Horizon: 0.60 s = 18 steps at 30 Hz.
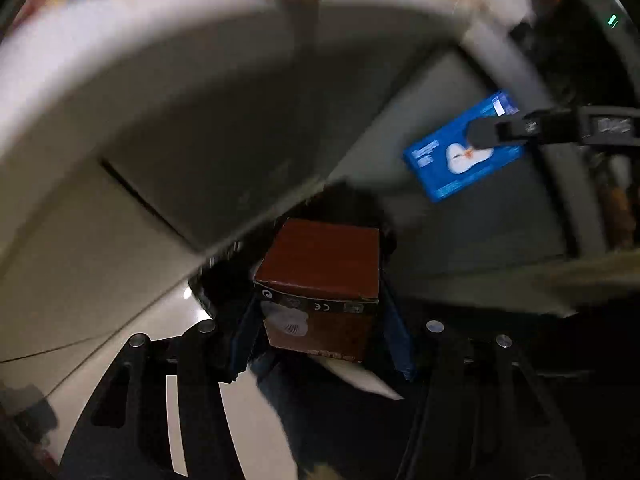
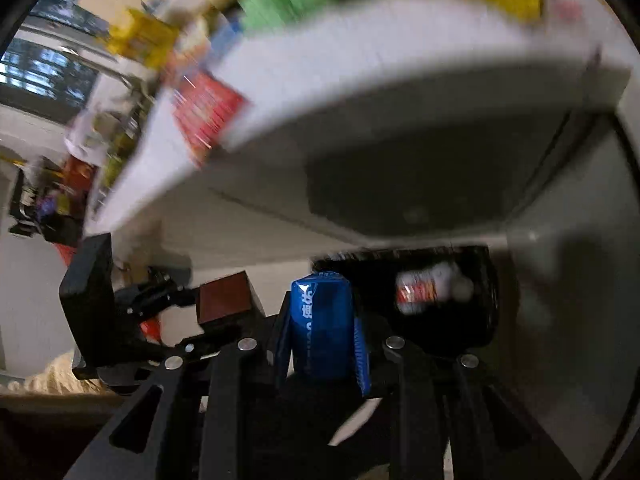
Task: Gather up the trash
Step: 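Lower both held boxes over the trash bin and open both tools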
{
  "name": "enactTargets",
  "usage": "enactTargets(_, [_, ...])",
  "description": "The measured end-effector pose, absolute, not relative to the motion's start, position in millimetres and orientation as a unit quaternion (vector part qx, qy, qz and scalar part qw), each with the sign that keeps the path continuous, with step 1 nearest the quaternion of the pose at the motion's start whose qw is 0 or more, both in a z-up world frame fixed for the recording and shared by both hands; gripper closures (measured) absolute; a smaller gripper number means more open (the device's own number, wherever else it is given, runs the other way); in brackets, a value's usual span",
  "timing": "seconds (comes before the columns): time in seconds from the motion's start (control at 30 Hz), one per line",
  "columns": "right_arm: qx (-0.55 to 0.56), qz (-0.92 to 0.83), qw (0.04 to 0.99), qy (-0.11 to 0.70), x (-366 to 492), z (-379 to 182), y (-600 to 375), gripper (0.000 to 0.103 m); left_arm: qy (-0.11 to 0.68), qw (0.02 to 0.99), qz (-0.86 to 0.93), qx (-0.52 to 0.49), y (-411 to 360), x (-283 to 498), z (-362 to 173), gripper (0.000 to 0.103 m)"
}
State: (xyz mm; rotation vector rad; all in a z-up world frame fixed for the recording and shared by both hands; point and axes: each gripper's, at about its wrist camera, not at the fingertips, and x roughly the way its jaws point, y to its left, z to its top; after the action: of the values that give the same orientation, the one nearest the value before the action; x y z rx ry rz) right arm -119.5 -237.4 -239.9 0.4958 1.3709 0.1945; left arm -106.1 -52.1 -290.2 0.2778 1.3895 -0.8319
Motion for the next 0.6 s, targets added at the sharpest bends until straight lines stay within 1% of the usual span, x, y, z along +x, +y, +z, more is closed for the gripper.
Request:
enactTargets(0.1, [0.206, 0.077, 0.723, 0.655, -120, -276, -233, 0.075, 0.648, 0.659, -0.356, 0.141, -61, -106, -325, 0.049])
enactTargets(0.13, [0.199, 0.065, 0.723, 0.658, -120, -284, -233, 0.065, 0.657, 0.650, -0.352, 0.144, -63, -106, -334, 0.047])
enactTargets(0.17, [0.195, 0.057, 0.723, 0.661, -120, -289, -234, 0.047, 0.668, 0.642, -0.347, 0.147, -66, -106, -343, 0.035])
enactTargets(0.2, [0.192, 0.050, 0.723, 0.661, -120, -292, -235, 0.043, 0.671, 0.641, -0.341, 0.151, -67, -106, -345, 0.020])
enactTargets(0.23, [0.189, 0.042, 0.725, 0.661, -119, -292, -236, 0.042, 0.668, 0.645, -0.337, 0.154, -69, -106, -345, 0.017])
enactTargets(0.37, [0.179, 0.040, 0.741, 0.646, -118, -276, -239, 0.040, 0.654, 0.657, -0.344, 0.151, -71, -108, -327, 0.017])
enactTargets(0.4, [0.179, 0.044, 0.745, 0.641, -119, -270, -239, 0.039, 0.644, 0.666, -0.348, 0.145, -66, -109, -314, 0.017])
enactTargets(0.43, [0.177, 0.049, 0.754, 0.631, -118, -258, -242, 0.036, 0.636, 0.674, -0.348, 0.142, -63, -109, -303, 0.017])
enactTargets(0.47, [0.171, 0.057, 0.768, 0.614, -115, -240, -241, 0.030, 0.622, 0.687, -0.351, 0.134, -59, -108, -284, 0.016])
enactTargets(0.5, [0.171, 0.070, 0.781, 0.596, -110, -223, -240, 0.026, 0.611, 0.697, -0.354, 0.125, -54, -105, -271, 0.014])
enactTargets(0.53, [0.172, 0.087, 0.794, 0.577, -107, -206, -238, 0.015, 0.594, 0.713, -0.356, 0.112, -49, -104, -250, 0.013])
enactTargets(0.57, [0.176, 0.112, 0.810, 0.548, -98, -180, -235, 0.011, 0.581, 0.724, -0.356, 0.104, -44, -101, -235, 0.013])
enactTargets(0.6, [0.176, 0.127, 0.826, 0.519, -88, -158, -231, 0.010, 0.560, 0.743, -0.355, 0.089, -36, -97, -214, 0.012])
